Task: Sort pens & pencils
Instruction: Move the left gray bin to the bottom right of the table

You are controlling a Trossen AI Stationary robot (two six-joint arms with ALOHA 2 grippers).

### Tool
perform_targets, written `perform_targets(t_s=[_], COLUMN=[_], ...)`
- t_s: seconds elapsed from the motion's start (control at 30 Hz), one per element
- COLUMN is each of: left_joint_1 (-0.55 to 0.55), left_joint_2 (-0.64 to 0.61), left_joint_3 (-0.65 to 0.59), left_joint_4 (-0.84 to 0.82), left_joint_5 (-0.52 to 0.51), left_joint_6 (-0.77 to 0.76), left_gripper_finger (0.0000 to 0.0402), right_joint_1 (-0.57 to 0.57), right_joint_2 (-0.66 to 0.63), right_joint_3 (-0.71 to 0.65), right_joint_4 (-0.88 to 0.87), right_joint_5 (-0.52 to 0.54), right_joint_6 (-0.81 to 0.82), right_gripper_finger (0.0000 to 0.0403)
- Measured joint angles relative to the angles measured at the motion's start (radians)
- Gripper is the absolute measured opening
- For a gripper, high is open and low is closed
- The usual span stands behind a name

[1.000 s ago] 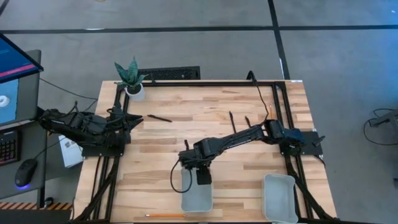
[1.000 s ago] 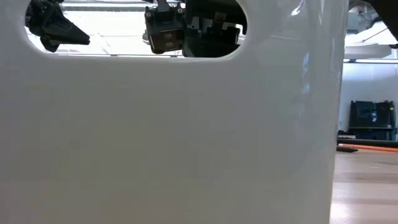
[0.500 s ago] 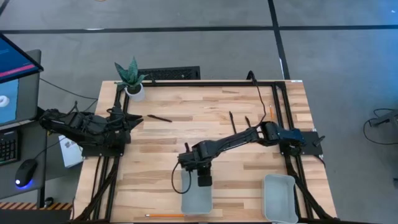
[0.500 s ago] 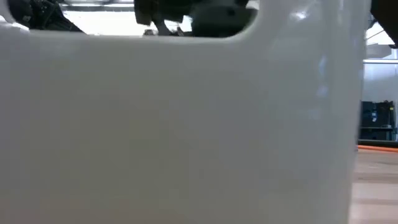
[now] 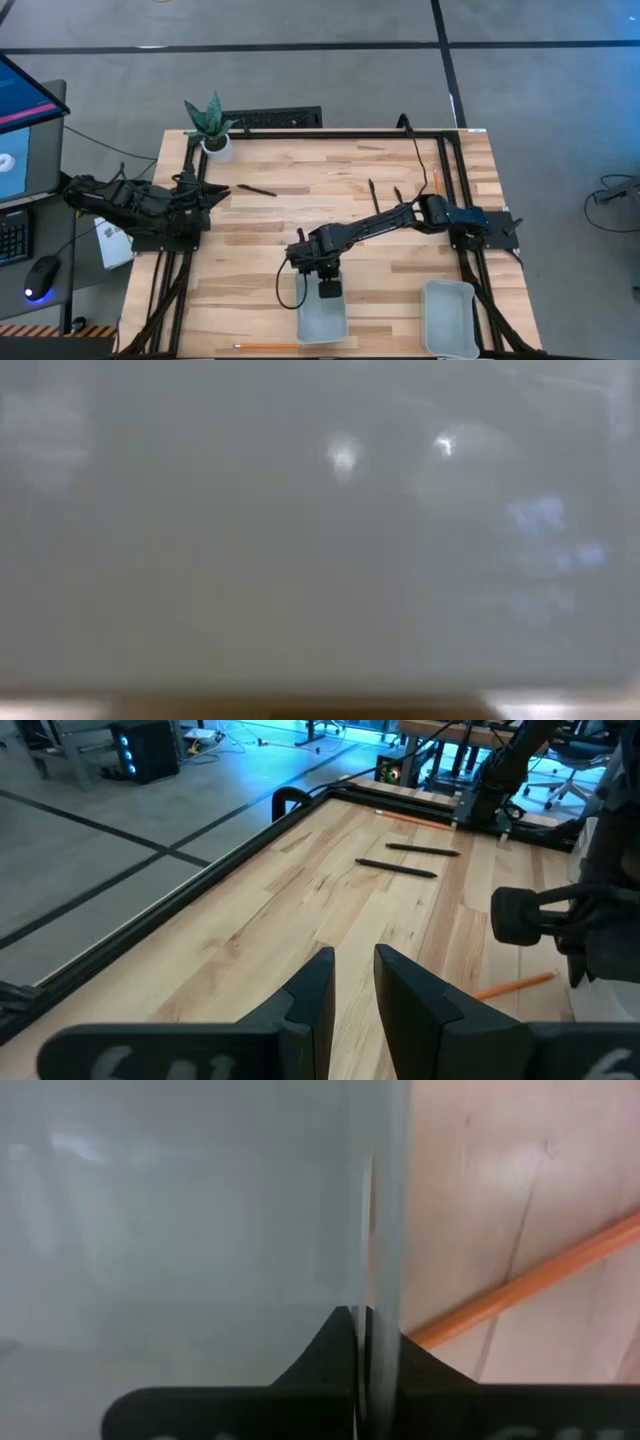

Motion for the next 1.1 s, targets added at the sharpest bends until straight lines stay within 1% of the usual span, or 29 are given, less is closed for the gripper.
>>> perform_targets(t_s=[0.13,0.27,0.43,0.57,0.63,0.8,0.9,1.1], left_joint_1=[0.000,0.000,0.000,0.000,0.000,0.000,0.000,0.000], left_joint_2=[0.000,0.000,0.000,0.000,0.000,0.000,0.000,0.000], left_joint_3=[0.000,0.000,0.000,0.000,0.000,0.000,0.000,0.000], left_joint_4=[0.000,-0.002,-0.008,-0.010,-0.011,-0.011,-0.011,-0.011], left_joint_5=[-0.004,-0.020,-0.047,-0.052,-0.053,-0.053,-0.053,-0.053], left_joint_6=[0.000,0.000,-0.009,-0.014,-0.015,-0.015,-0.015,-0.015], left_gripper_finger=[0.0064,0.0064,0.0064,0.0064,0.0064,0.0064,0.0064,0.0064], right_joint_1=[0.000,0.000,0.000,0.000,0.000,0.000,0.000,0.000], right_joint_2=[0.000,-0.010,-0.014,-0.014,-0.014,-0.014,-0.014,-0.014], right_joint_3=[0.000,0.000,-0.001,0.000,0.000,0.000,0.000,0.000], right_joint_4=[-0.025,-0.046,-0.054,-0.053,-0.052,-0.053,-0.052,-0.052], right_joint_5=[0.002,0.005,0.007,0.006,0.008,0.007,0.007,0.010], right_joint_6=[0.007,0.019,0.023,0.027,0.027,0.023,0.022,0.026], right_gripper_finger=[0.0033,0.0020,0.0020,0.0038,0.0041,0.0021,0.0021,0.0045])
